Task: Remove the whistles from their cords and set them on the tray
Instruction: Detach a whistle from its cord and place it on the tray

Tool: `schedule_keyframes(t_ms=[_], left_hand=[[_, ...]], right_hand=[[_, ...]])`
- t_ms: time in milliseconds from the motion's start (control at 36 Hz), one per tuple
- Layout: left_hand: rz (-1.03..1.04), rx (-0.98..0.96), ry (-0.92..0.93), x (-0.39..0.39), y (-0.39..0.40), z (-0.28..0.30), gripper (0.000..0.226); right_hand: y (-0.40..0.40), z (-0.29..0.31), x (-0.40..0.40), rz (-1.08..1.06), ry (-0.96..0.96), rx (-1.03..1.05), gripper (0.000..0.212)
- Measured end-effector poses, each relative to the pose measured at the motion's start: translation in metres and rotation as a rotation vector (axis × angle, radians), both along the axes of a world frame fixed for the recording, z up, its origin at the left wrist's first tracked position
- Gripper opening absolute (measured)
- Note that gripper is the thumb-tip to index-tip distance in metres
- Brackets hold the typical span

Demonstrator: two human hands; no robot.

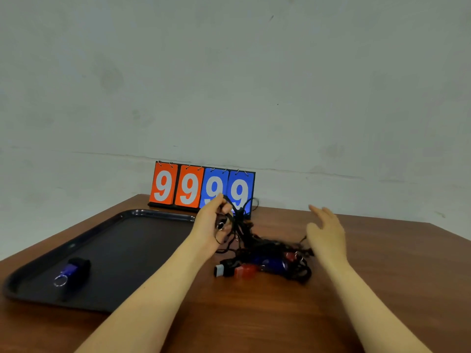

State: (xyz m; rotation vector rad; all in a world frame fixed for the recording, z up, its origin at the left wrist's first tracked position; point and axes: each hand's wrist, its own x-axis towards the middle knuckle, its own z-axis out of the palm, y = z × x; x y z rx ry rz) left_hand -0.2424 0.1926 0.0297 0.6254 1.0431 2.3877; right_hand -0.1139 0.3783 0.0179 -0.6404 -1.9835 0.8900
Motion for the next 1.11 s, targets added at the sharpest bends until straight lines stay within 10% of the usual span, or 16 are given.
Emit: schedule_keyframes(t_ms=[194, 417, 667, 778, 889, 1111], left_hand=[[-0.177, 0.012, -0.021, 0.010, 0.000, 0.003, 0.020], [-0.295, 0.053, -0.001, 0.014, 0.001, 0.006, 0.016], [-0.138, 0.277, -0.170, -0.015, -0.011, 0.003, 0.017], [0.001, 0.414, -0.322, -0.025, -0.023, 0.003, 0.028], [0.085, 0.393, -0.348, -0.032, -0.027, 0.000, 0.033], [-0.175, 0.206, -0.097, -0.023, -0.021, 0.006, 0.019]], right_hand=[[-0.065, -0.001, -0.015, 0.216, -0.170, 0.430, 0.040], [-0.064, -0.021, -0.030, 0.511, -0.235, 0.238, 0.013], [-0.045, -0.005, -0.009, 0.459, -0.279, 0.460, 0.063], [-0.040, -0.002, -0.004, 0.532, 0.074, 0.143, 0.063], [-0.032, 0.003, -0.008, 0.398, 0.238, -0.225, 0.042], [-0.008, 0.004, -0.004, -0.082, -0.119, 0.001, 0.069]])
